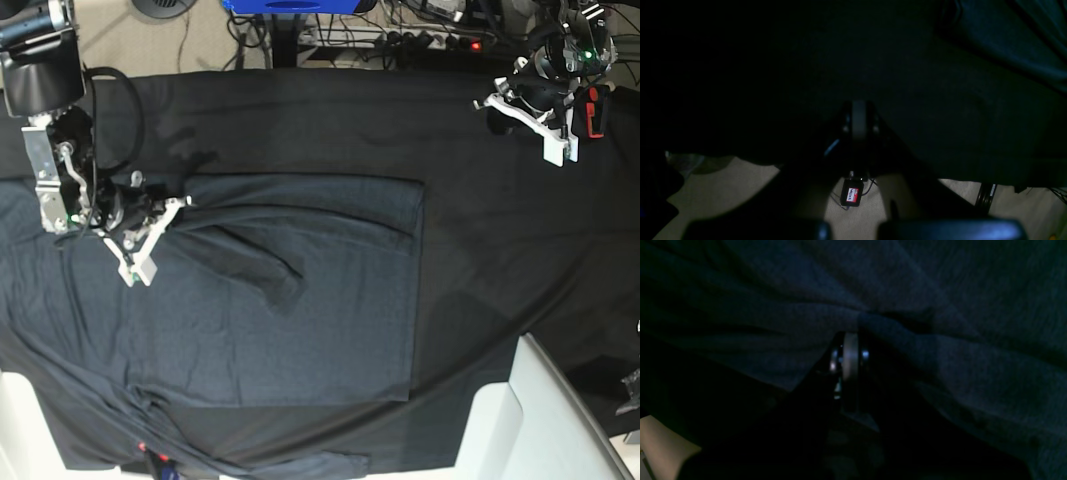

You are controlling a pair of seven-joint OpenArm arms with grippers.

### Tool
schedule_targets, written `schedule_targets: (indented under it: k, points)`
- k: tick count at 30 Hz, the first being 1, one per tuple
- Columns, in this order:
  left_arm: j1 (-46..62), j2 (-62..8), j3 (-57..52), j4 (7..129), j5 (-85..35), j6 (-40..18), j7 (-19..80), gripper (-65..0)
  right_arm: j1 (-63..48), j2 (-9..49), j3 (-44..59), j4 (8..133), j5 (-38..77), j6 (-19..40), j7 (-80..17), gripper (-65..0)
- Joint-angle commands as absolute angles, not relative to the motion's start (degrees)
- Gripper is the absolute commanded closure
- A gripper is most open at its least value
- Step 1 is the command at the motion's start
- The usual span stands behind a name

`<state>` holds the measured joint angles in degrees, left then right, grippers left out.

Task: Fold the T-shirt properly

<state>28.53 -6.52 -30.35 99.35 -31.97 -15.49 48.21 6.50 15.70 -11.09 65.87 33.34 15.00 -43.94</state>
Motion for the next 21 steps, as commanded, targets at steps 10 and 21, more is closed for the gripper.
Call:
schedule_targets:
  k: [10,21]
  points:
    - [28.6,-7.0,-30.8,100.2,-32.7,-15.9,47.4,0.0,8.3,16.0,-10.4,64.8,25.6,15.1,-38.7,-0.5]
    - [28.5,-7.0,-30.6,100.2,-32.7,-15.9,47.4,0.0,8.7,16.0,-10.4,64.6,25.6,15.1,-33.8,-0.3]
